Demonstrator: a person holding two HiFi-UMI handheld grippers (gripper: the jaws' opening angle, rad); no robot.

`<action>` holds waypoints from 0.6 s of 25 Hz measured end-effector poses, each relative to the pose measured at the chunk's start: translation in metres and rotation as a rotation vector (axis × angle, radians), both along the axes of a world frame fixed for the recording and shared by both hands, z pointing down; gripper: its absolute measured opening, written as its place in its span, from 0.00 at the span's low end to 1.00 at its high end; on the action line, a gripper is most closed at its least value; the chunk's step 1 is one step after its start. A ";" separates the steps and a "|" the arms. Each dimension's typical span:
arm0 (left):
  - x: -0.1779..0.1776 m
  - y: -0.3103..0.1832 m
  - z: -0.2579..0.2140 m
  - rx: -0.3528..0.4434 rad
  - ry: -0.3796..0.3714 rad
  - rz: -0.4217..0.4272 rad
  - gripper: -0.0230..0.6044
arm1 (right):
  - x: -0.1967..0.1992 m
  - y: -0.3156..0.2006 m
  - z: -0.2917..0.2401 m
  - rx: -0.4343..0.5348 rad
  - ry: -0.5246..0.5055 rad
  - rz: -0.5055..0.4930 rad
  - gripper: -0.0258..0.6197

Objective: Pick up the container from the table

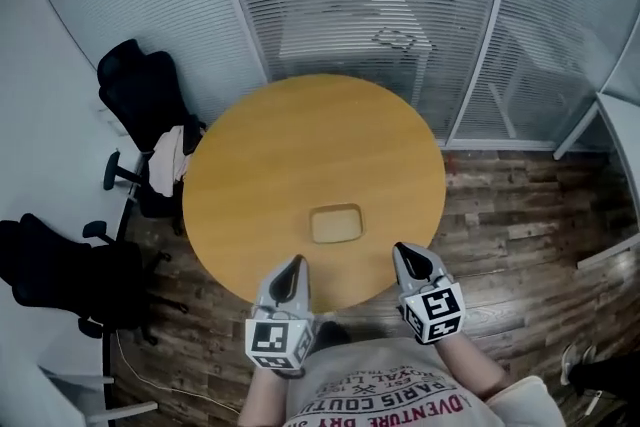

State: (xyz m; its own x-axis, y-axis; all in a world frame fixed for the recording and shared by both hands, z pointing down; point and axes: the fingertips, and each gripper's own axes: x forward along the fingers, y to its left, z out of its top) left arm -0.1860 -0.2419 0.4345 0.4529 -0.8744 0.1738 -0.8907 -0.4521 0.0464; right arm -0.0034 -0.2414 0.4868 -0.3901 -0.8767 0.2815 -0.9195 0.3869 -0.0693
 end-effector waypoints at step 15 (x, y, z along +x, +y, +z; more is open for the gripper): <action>-0.088 -0.133 0.034 -0.079 0.029 0.159 0.05 | -0.061 -0.098 0.057 -0.227 0.006 0.215 0.04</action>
